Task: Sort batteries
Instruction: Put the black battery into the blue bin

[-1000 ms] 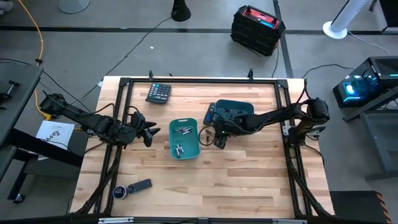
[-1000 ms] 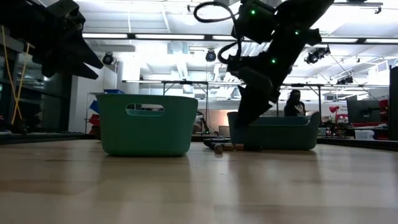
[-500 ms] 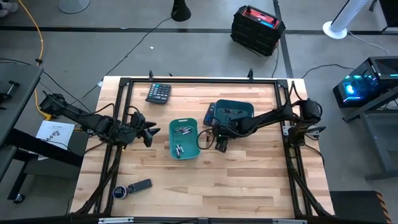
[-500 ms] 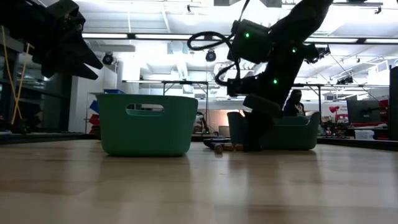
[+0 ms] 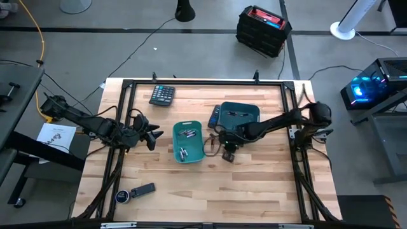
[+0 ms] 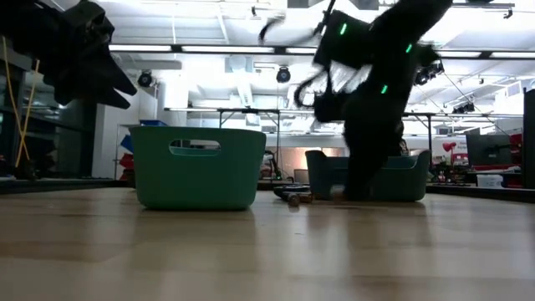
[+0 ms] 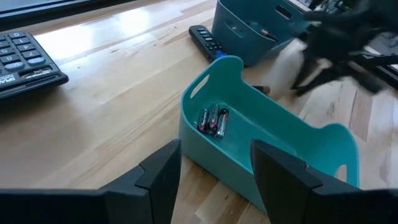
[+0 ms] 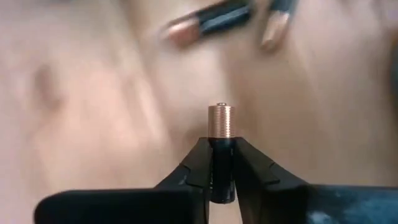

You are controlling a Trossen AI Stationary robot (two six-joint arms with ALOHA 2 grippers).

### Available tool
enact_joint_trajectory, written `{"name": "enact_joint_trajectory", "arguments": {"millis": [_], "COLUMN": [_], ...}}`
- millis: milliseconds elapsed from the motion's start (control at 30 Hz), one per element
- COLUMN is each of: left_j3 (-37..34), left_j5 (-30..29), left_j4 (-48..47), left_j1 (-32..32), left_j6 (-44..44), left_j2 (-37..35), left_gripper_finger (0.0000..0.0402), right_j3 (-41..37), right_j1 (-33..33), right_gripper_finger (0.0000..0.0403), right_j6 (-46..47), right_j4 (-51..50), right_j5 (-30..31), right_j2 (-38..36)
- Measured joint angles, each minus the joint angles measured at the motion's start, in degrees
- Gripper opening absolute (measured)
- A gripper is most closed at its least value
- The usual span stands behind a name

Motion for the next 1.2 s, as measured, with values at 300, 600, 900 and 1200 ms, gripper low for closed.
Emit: {"name": "enact_joint_trajectory", "arguments": {"millis": [300,600,900,1200], "left_j3": [0.00,0.00,0.00,0.00], "left_j5": [-0.16,-0.20,-0.20,-0.44], "left_j4": [-0.19,-0.19,-0.17,-0.14], "left_j1": [-0.02,-0.01,-0.02,-0.02], "left_j6": [0.00,0.00,-0.11,-1.03], "left_j2": [0.00,0.02,0.02,0.02], "left_gripper_finger": [0.0181,0.0181,0.0181,0.0181], "right_j3": [1.10,1.08,1.14,1.13], "right_j1": [-2.41,-10.58,-5.60,5.38], "right_gripper_finger": [0.0024,0.0134,0.0197,0.0199], "right_j6": [-0.54,6.99,11.40,15.20], "right_j4": [-9.48,-11.13,1.26,10.65], "right_j5": [18.02,20.98,7.99,19.34], "right_j2": [-15.19,-16.90,-15.83,-2.31]}}
